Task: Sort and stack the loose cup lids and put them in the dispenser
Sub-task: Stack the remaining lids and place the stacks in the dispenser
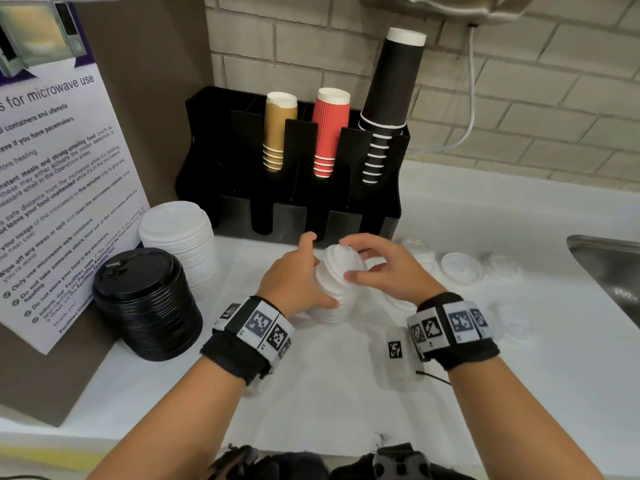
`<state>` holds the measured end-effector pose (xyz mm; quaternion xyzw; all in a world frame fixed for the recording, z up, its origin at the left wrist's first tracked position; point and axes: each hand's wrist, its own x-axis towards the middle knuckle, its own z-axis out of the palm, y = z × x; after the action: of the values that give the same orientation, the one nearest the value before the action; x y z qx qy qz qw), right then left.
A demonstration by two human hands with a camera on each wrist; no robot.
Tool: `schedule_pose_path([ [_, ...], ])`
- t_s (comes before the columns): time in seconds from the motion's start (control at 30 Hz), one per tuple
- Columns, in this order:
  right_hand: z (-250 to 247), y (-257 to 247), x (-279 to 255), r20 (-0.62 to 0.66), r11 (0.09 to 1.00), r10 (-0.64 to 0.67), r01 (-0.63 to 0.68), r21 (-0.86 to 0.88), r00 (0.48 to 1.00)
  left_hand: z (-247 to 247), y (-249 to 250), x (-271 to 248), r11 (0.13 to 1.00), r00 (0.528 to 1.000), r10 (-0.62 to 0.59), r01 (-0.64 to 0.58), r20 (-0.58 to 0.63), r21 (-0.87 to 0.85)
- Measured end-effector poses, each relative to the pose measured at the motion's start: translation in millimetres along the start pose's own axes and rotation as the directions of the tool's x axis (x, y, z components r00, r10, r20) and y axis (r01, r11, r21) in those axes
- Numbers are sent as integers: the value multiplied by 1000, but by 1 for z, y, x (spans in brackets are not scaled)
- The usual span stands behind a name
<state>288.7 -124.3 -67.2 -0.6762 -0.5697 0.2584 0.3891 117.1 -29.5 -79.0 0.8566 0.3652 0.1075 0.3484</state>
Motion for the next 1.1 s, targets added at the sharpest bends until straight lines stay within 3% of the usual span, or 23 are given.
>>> schedule_pose_path([
  [0.17, 11, 2, -4, -42, 995, -19, 15, -97, 999, 4, 0, 3, 997, 1000, 19, -20, -8, -81],
  [0.3, 12, -5, -1, 22, 953, -57, 61, -298, 998, 6, -1, 6, 994, 999, 34, -34, -3, -101],
  [0.47, 14, -15, 6, 67, 916, -23, 47, -398, 998, 4, 0, 4, 995, 999, 30, -28, 13, -99],
  [0.67, 17, -19, 7, 112, 919, 69, -19, -394, 991, -3, 2, 5, 990, 995, 95, -92, 26, -105],
  [0.73, 7, -16, 6, 136, 950, 82, -36, -309, 987, -4, 2, 7, 992, 995, 94, -91, 37, -82],
  [0.8, -11, -9, 8, 59, 981, 133, -122, -152, 989, -4, 1, 10, 994, 995, 86, -82, 44, -73],
  [0.83, -21, -3, 10, 1, 970, 185, -182, -163, 983, -4, 1, 11, 994, 996, 81, -77, 47, -77],
  [0.9, -40, 11, 14, -55, 870, 322, -318, -378, 945, -3, 1, 13, 995, 996, 72, -68, 53, -72],
  [1.0, -53, 32, 16, -1, 641, 538, -409, -650, 843, 1, 4, 16, 996, 995, 75, -72, 59, -52],
  [1.1, -52, 43, 15, 11, 611, 604, -454, -648, 797, 4, 7, 18, 996, 995, 77, -74, 63, -50],
])
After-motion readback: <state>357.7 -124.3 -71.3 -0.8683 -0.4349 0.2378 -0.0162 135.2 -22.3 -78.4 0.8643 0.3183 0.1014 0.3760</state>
